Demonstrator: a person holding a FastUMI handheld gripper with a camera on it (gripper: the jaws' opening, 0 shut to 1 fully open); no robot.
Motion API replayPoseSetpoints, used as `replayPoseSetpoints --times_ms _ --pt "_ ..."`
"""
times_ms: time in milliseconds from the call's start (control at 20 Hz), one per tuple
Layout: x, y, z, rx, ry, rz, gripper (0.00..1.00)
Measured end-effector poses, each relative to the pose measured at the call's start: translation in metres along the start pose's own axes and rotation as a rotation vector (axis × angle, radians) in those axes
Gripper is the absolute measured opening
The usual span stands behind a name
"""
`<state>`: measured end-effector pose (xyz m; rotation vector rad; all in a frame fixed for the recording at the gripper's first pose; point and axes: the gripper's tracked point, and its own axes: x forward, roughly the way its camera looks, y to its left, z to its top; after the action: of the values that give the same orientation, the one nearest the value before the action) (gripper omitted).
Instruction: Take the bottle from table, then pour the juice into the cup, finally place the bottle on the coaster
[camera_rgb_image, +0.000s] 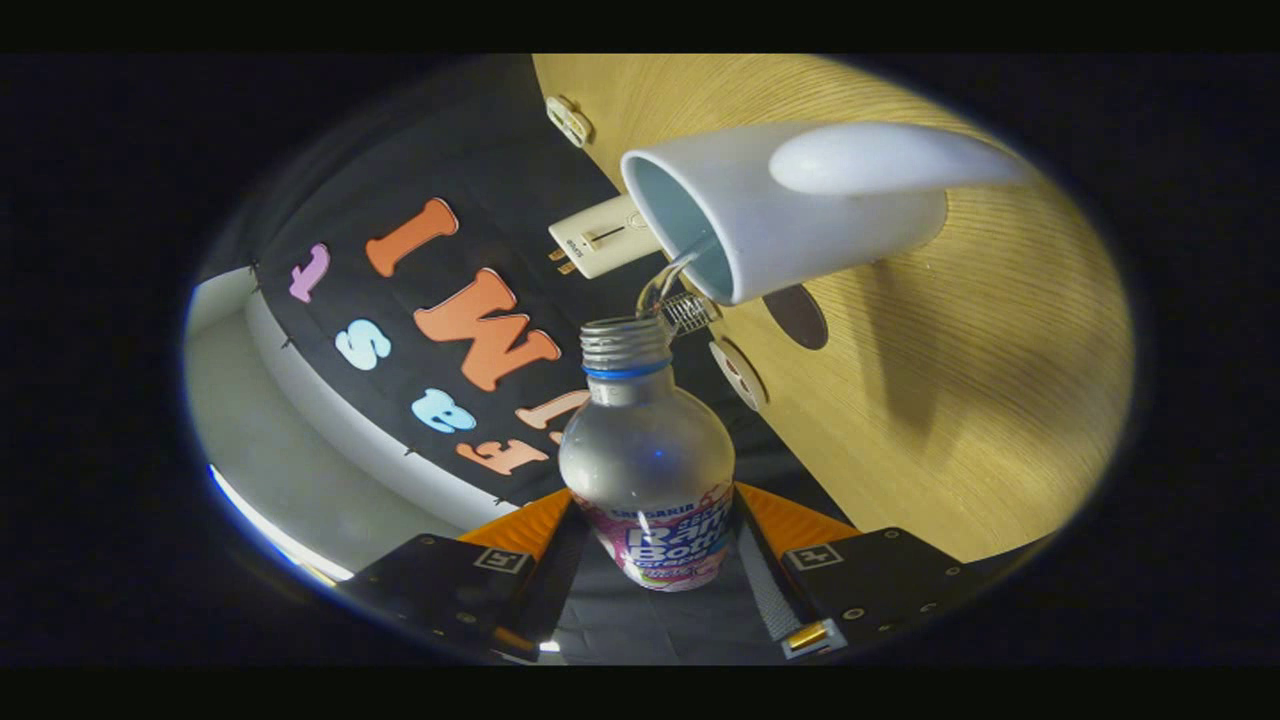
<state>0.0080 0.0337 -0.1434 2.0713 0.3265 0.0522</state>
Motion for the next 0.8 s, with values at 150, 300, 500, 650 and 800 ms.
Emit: replayPoseSetpoints --times_ms 150,300,500,650,800 --pt "-0.0020 0.0018 0.0005 0.006 -0.005 0.005 0.78" --pt "-0.0014 0.0026 0.0003 -0.003 -0.002 0.012 0.78" --pt "-0.0010 0.0044 0.0018 0.002 -0.006 0.017 0.78" --pt "-0.0008 0.0049 0.0026 0.005 -0.012 0.016 0.77" --pt "-0.0002 0.0053 0.0029 0.001 -0.012 0.022 0.77"
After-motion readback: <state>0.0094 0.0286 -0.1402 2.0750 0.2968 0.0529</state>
